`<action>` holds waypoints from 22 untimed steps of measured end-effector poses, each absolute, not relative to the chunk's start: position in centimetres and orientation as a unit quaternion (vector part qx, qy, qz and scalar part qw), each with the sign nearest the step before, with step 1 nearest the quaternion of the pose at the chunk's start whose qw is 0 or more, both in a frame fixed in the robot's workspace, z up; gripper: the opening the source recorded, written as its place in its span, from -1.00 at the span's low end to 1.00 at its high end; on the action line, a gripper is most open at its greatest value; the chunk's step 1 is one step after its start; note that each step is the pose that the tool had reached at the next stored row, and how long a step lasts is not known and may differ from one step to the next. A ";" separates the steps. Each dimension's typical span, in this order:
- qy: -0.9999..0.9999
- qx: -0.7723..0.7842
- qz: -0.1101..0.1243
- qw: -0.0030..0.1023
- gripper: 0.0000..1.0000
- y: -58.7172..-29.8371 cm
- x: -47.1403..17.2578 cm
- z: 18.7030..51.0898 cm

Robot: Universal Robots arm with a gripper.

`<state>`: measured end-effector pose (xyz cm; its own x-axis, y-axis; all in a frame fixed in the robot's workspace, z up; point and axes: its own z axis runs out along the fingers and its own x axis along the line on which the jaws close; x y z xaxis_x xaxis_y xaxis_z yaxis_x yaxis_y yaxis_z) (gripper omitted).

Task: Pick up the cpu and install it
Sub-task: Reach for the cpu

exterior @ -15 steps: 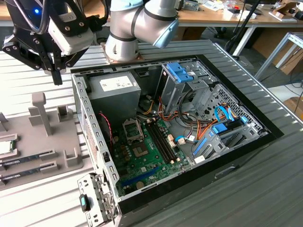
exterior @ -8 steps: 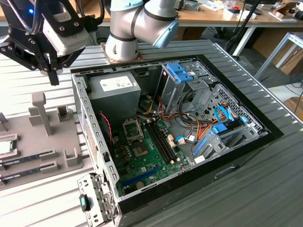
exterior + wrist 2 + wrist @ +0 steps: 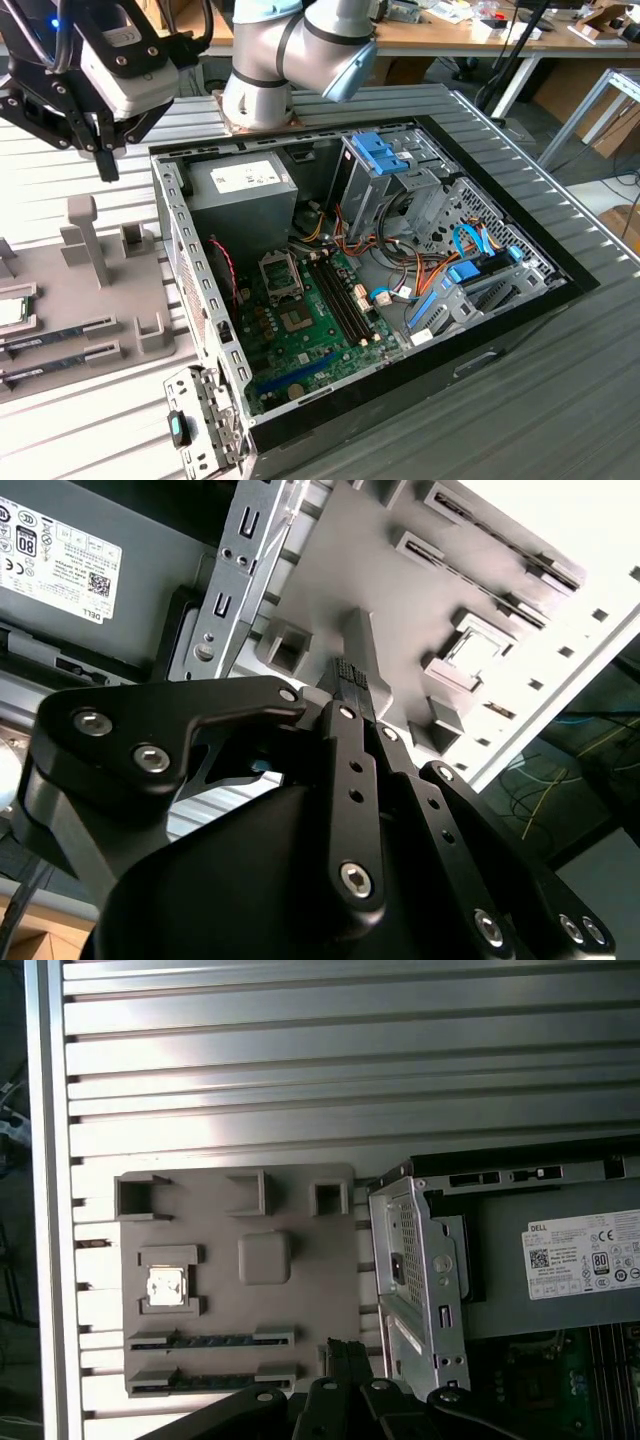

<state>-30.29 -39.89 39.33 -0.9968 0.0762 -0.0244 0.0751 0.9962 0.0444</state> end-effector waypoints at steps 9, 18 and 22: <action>0.999 0.038 0.022 0.013 -0.79 -39.9 -30.9 39.3; 0.999 0.038 0.022 0.013 -0.79 -39.9 -31.7 39.3; 0.999 0.038 0.022 0.013 -0.79 -39.9 -32.0 39.3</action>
